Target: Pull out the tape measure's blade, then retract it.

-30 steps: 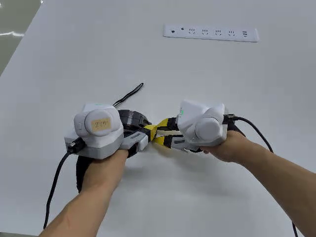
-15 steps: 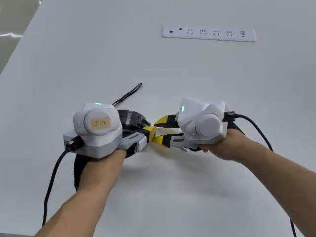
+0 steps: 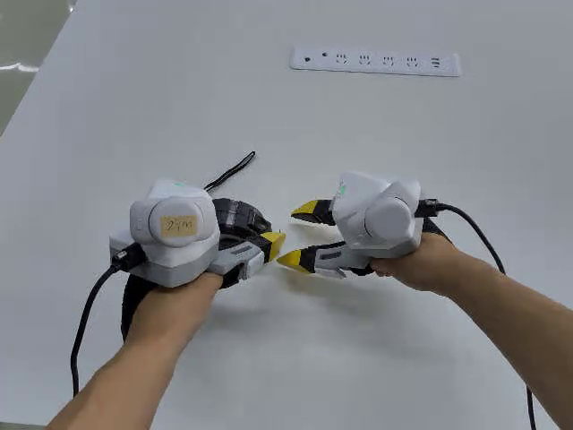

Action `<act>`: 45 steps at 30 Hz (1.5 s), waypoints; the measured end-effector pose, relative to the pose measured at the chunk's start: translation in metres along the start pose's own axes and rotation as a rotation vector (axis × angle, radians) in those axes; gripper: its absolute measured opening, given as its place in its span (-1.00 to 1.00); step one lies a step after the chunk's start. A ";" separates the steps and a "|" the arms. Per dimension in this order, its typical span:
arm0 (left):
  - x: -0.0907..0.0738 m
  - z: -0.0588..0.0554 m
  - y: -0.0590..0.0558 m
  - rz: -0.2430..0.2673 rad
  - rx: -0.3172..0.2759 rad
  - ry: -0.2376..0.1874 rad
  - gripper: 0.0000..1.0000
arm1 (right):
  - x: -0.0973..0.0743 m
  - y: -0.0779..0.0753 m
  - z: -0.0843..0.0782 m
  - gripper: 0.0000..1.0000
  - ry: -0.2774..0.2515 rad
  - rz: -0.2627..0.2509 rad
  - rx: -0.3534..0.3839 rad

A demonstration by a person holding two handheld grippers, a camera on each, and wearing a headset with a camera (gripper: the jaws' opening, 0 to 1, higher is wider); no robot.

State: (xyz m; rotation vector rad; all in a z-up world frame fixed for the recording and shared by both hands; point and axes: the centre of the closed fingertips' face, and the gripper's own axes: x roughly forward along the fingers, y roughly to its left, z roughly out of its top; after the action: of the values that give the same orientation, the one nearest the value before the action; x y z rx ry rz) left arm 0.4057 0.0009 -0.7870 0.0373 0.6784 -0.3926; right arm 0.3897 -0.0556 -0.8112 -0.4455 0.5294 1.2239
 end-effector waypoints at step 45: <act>-0.020 0.006 -0.012 -0.275 0.225 -0.065 0.86 | -0.080 -0.017 -0.027 0.91 -0.074 -0.166 0.234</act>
State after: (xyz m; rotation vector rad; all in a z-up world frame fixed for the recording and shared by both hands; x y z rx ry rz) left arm 0.3905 -0.0045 -0.7686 0.1449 0.5735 -0.7313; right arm 0.3820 -0.1366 -0.7844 -0.2397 0.5540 1.0017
